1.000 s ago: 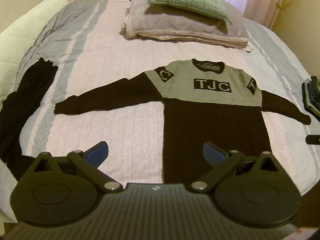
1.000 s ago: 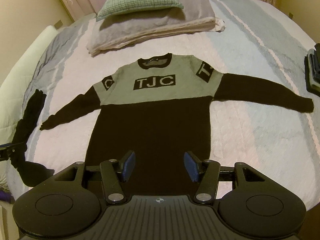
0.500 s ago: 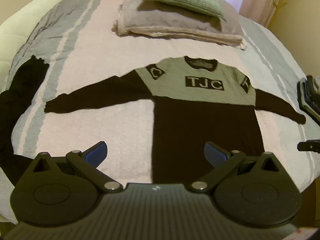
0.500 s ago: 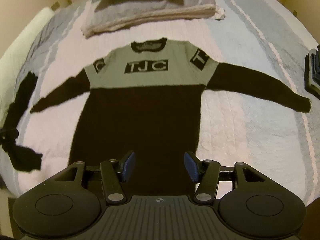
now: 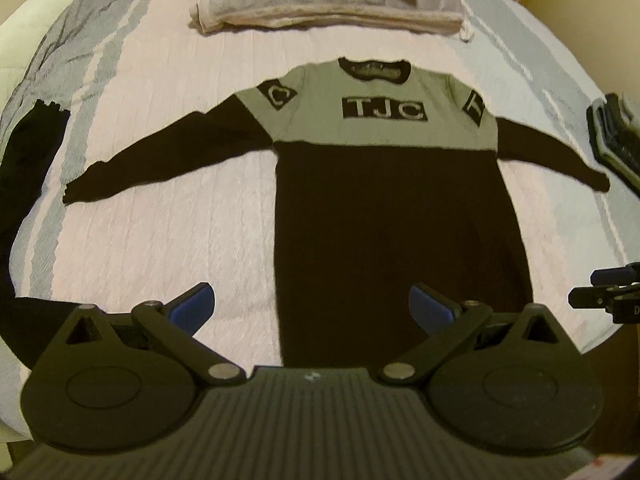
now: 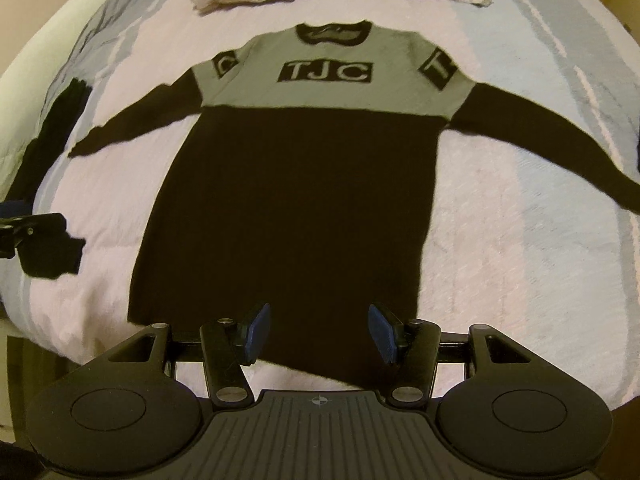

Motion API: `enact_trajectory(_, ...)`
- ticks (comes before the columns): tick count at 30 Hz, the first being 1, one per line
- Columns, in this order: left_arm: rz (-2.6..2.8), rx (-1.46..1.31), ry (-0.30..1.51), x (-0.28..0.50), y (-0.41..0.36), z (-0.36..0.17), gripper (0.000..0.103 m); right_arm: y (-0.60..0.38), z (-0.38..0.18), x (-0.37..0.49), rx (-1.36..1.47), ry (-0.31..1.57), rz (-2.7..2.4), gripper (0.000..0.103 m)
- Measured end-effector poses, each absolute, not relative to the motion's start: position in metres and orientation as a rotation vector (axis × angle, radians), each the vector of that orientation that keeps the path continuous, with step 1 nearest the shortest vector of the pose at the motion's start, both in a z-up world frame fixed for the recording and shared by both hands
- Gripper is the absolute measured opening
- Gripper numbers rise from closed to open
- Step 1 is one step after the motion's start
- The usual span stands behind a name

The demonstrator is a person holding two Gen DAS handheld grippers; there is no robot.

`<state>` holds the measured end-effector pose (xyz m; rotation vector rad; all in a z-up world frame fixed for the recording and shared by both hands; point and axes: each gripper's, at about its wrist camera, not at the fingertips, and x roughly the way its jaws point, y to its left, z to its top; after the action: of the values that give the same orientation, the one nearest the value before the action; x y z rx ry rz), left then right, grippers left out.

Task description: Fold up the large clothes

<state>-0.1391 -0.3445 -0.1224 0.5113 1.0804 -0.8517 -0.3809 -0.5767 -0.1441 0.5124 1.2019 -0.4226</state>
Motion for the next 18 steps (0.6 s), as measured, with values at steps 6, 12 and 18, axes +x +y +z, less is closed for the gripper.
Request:
enact_trajectory(6, -0.847, 0.564, 1.121, -0.146, -0.342, -0.136, 0.102, -0.566, -0.16, -0.388, 0.538, 1.226, -0.417, 0.052)
enact_trajectory(12, -0.865, 0.576, 1.137, -0.154, -0.348, -0.142, 0.102, -0.571, -0.159, -0.397, 0.558, 1.216, -0.449, 0.052)
enact_trajectory(18, -0.853, 0.538, 1.113, -0.155, -0.354, -0.133, 0.102, -0.578, -0.146, -0.39, 0.51, 1.177, -0.44, 0.052)
